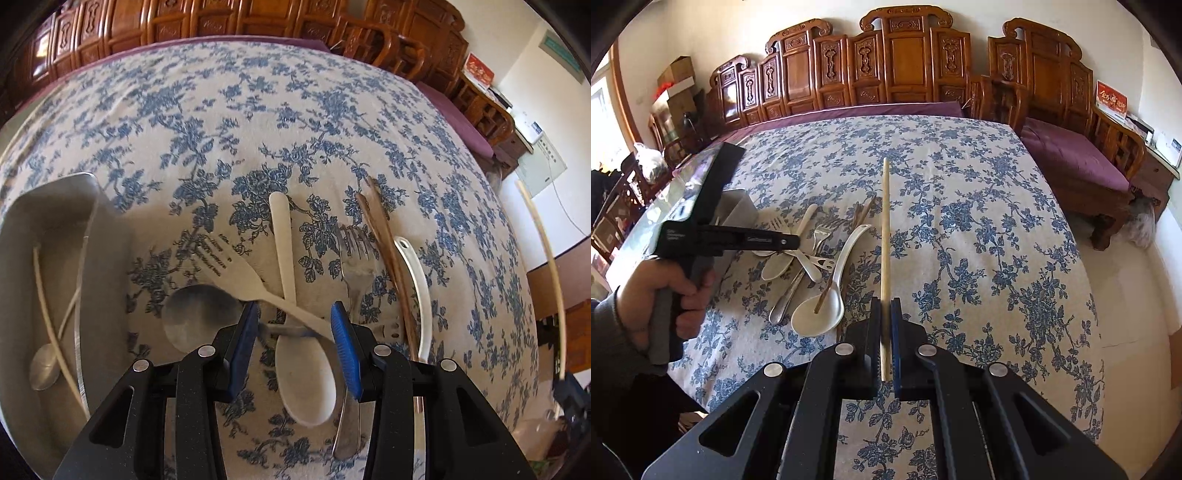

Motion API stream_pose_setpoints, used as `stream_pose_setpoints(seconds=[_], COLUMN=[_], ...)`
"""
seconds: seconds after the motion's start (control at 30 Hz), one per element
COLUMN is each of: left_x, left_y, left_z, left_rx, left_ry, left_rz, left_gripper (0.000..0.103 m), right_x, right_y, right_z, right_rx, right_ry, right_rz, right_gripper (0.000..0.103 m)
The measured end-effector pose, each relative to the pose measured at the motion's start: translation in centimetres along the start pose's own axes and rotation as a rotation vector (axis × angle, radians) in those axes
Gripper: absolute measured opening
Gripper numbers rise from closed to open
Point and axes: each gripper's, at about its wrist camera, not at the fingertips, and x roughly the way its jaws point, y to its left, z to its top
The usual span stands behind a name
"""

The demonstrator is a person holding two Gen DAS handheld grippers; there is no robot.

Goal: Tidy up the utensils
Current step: 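Grasp a white fork with the left tool while the right tool holds the chopstick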

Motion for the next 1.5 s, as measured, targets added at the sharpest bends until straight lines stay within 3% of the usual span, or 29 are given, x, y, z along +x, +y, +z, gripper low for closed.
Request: stream_pose_setpoints(seconds=[0.17, 0.23, 0.33, 0.67, 1.1, 1.5], left_x=[0.7, 0.9, 1.1, -0.5, -5.7, -10.5], left_y=[-0.4, -0.8, -0.8, -0.8, -2.3, 0.8], left_z=[0.6, 0.7, 0.7, 0.7, 0.1, -2.2], left_rx=[-0.013, 0.003, 0.001, 0.017, 0.159, 0.196], left_ry=[0.002, 0.0, 0.001, -0.06, -0.169, -0.213], left_rz=[0.027, 0.055, 0.053, 0.067, 0.086, 0.054], left_gripper=[0.038, 0.021, 0.007, 0.002, 0.002, 0.002], right_x=[-0.1, -0.1, 0.0, 0.1, -0.1, 0.0], right_y=[-0.1, 0.0, 0.2, 0.7, 2.1, 5.9], right_z=[0.1, 0.0, 0.0, -0.2, -0.2, -0.1], right_rx=[0.004, 0.005, 0.001, -0.014, -0.046, -0.107], right_ry=[-0.003, -0.002, 0.0, 0.005, -0.001, -0.005], right_rz=[0.005, 0.006, 0.007, 0.009, 0.013, 0.023], right_gripper=[0.006, 0.006, 0.006, 0.006, 0.006, 0.006])
